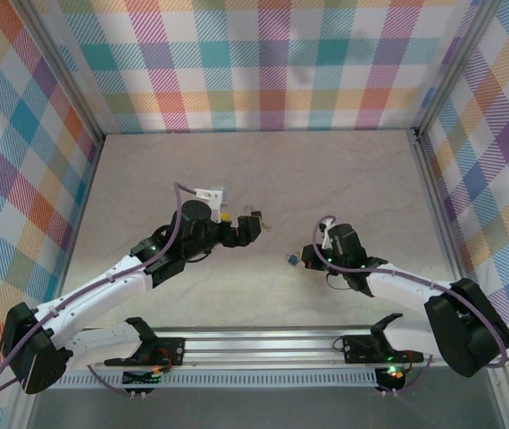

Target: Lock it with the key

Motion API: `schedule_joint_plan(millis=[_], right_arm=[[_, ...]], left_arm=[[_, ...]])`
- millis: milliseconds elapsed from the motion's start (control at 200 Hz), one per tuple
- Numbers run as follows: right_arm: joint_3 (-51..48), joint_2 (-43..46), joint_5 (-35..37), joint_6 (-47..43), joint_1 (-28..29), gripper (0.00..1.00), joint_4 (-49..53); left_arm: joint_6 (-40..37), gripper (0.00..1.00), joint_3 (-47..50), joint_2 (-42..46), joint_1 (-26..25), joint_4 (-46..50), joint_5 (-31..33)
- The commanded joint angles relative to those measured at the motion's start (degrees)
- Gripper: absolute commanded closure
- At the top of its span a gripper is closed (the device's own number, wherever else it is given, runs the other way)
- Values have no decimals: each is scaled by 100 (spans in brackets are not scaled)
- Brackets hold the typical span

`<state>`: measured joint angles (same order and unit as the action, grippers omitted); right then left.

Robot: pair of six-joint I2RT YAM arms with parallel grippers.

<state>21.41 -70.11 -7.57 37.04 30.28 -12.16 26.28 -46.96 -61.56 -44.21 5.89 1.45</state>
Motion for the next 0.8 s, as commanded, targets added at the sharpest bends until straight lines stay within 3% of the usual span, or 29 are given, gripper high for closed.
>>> schedule_joint_plan(millis=[0, 300, 795], right_arm=[[215, -87, -42, -146, -66, 100, 68], [267, -129, 151, -147, -143, 100, 315], [610, -846, -161, -174, -189, 100, 499]], left_arm=[[79, 0, 99, 143, 1, -106, 136], [94, 0, 154, 90, 4, -184, 131], [139, 0, 233, 48, 7, -307, 109]])
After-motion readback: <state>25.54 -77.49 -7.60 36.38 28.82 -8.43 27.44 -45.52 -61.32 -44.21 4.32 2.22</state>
